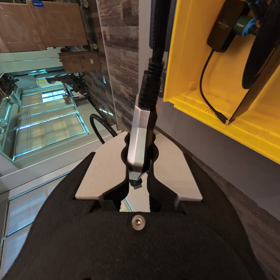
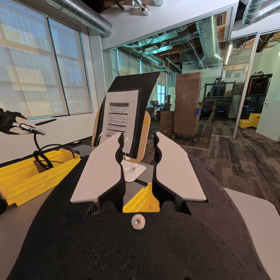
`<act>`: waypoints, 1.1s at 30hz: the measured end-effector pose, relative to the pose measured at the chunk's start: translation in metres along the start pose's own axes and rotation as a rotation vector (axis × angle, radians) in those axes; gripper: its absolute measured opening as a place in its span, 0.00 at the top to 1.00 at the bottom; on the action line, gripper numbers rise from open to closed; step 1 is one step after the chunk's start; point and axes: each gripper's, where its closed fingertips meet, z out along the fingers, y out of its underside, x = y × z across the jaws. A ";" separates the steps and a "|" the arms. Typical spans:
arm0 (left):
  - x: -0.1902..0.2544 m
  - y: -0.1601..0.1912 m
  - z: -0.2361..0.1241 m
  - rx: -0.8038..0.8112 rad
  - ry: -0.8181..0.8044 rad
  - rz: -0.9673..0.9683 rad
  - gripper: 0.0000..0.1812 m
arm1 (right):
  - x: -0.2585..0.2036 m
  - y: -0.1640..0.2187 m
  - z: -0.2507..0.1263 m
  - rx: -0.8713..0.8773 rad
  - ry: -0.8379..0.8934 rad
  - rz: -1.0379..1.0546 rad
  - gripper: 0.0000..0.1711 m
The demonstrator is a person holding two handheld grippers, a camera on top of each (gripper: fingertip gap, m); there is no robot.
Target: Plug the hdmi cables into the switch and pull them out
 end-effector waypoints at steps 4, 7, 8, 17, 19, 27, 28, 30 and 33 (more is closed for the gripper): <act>-0.024 -0.005 -0.016 -0.017 -0.041 -0.023 0.87 | 0.001 0.002 -0.001 -0.011 -0.006 0.024 0.77; -0.044 -0.013 -0.028 -0.015 -0.071 -0.054 0.87 | 0.002 0.001 -0.002 -0.003 -0.010 0.038 0.77; -0.051 -0.015 -0.032 -0.015 -0.080 -0.073 0.87 | 0.002 0.000 -0.003 -0.001 -0.014 0.047 0.77; -0.116 -0.040 -0.070 0.067 -0.166 -0.259 0.87 | 0.007 -0.001 -0.007 0.010 -0.027 0.102 0.77; -0.127 -0.048 -0.080 0.089 -0.193 -0.287 0.87 | 0.008 -0.002 -0.007 0.020 -0.035 0.125 0.77; -0.132 -0.115 -0.109 0.221 -0.274 -0.242 0.87 | -0.024 -0.008 0.009 0.055 -0.148 0.135 0.79; -0.127 -0.126 -0.111 0.224 -0.294 -0.212 0.87 | -0.036 -0.006 0.015 0.042 -0.181 0.115 0.79; -0.113 -0.155 -0.113 0.245 -0.351 -0.138 0.87 | -0.067 0.003 0.028 -0.011 -0.260 0.042 0.78; -0.081 -0.201 -0.110 0.298 -0.369 -0.073 0.87 | -0.127 0.014 0.047 -0.026 -0.379 -0.116 0.76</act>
